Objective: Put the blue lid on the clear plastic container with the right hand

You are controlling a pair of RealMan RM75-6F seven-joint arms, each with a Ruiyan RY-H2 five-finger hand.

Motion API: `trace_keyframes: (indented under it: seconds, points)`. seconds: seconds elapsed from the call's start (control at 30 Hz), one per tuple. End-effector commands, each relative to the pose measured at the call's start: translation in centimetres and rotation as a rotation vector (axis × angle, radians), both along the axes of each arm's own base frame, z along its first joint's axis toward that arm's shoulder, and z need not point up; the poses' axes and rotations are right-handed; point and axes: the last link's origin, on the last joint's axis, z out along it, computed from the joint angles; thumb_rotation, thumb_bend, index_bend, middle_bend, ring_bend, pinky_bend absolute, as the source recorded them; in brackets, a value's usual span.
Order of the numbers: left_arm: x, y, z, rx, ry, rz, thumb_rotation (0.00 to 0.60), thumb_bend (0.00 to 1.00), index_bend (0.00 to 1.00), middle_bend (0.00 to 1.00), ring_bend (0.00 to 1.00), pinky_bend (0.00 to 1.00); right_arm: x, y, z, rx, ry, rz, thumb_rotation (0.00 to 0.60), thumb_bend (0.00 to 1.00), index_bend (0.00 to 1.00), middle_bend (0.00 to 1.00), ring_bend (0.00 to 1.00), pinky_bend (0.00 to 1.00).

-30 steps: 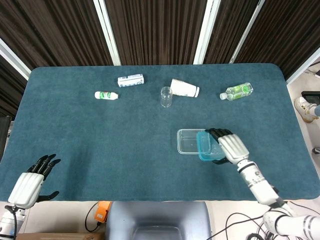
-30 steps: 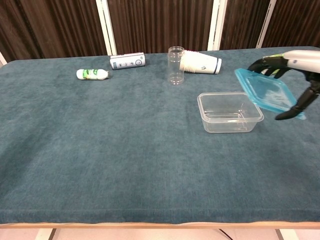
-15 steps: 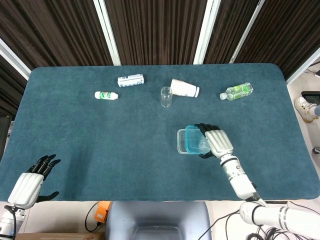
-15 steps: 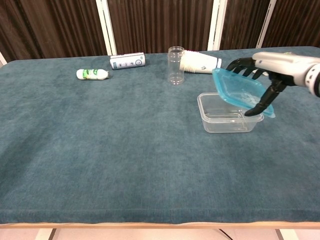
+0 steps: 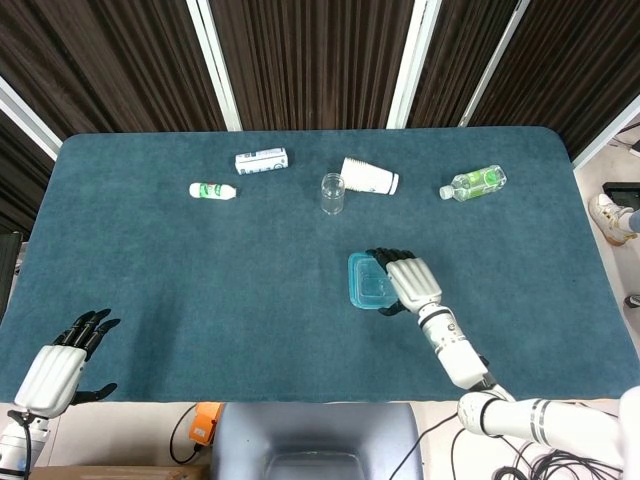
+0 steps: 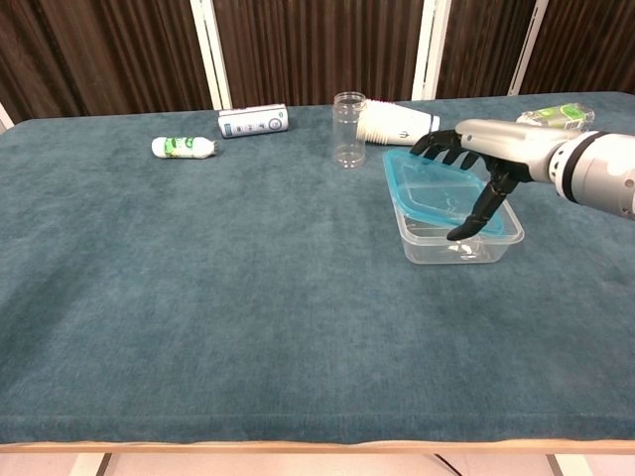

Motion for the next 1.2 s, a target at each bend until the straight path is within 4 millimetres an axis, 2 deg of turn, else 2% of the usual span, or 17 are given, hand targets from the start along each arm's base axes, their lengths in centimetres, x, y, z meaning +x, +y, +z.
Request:
trace_keyframes:
  seconds: [0.03, 0.2, 0.73, 1.2]
  points:
    - [0.0, 0.0, 0.0, -0.002, 0.001, 0.000, 0.600, 0.48, 0.17, 0.07, 0.07, 0.29, 0.1, 0.0, -0.2, 0.008, -0.003, 0.003, 0.600, 0.29, 0.28, 0.41, 0.42, 0.39]
    - [0.0, -0.1, 0.0, -0.004, 0.002, -0.002, 0.600, 0.48, 0.17, 0.07, 0.07, 0.29, 0.0, 0.0, -0.3, 0.014, -0.001, 0.007, 0.600, 0.29, 0.23, 0.35, 0.36, 0.33]
    - [0.1, -0.1, -0.2, -0.011, 0.007, -0.005, 0.600, 0.48, 0.17, 0.07, 0.07, 0.29, -0.6, -0.3, 0.1, 0.009, 0.009, -0.009, 0.600, 0.29, 0.18, 0.26, 0.24, 0.22]
    - [0.1, -0.1, -0.2, -0.011, 0.007, -0.005, 0.600, 0.48, 0.17, 0.07, 0.07, 0.29, -1.1, -0.1, 0.0, 0.030, 0.020, -0.022, 0.600, 0.29, 0.16, 0.24, 0.21, 0.19]
